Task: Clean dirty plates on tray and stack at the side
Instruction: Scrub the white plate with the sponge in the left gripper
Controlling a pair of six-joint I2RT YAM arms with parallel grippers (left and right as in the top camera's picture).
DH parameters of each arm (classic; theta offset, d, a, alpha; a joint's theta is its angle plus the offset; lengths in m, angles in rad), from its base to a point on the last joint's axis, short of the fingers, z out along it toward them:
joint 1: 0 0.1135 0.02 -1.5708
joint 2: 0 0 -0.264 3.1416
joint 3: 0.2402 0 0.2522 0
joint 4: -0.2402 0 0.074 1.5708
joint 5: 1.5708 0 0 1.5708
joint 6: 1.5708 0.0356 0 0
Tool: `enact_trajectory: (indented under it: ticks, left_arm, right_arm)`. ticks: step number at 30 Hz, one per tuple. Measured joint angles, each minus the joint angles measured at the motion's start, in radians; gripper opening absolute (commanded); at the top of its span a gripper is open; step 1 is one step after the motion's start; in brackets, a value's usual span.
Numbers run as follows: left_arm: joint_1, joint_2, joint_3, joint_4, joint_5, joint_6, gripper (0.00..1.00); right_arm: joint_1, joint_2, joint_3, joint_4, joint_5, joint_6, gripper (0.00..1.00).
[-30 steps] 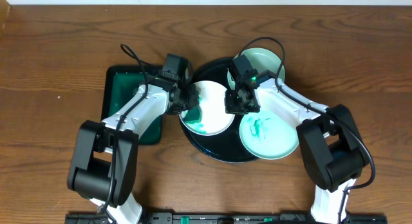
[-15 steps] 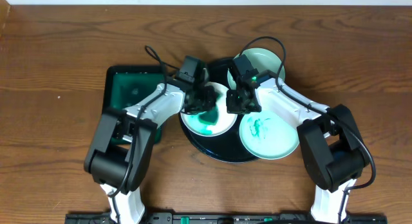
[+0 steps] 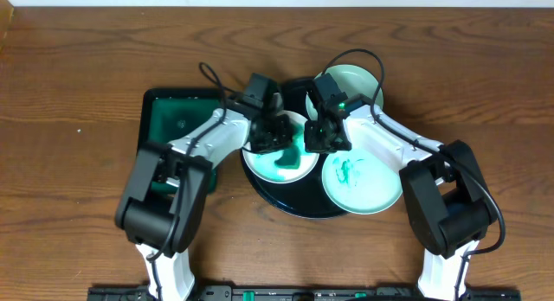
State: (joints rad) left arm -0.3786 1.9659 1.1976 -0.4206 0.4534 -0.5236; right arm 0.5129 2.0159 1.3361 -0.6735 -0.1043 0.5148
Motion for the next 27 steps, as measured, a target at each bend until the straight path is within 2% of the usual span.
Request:
enact_trajectory:
  ticks: [6, 12, 21, 27]
  left_arm:
    - [0.106, -0.026, 0.002, -0.088, -0.132, 0.003, 0.07]
    - [0.142, -0.031, 0.002, -0.100, -0.152, 0.016, 0.07]
    - [0.136, -0.025, -0.005, -0.076, -0.051, 0.157, 0.08]
    - [0.054, -0.006, -0.017, 0.003, 0.082, 0.211, 0.07]
  right_arm:
    - [0.000, 0.000, 0.000, 0.000, 0.000, 0.000, 0.01]
    - [0.003, 0.001, 0.000, 0.012, -0.020, 0.000, 0.01]
    - [0.003, 0.001, 0.000, 0.011, -0.026, 0.000, 0.01]
    - [0.002, 0.001, 0.001, -0.003, -0.021, 0.000, 0.01]
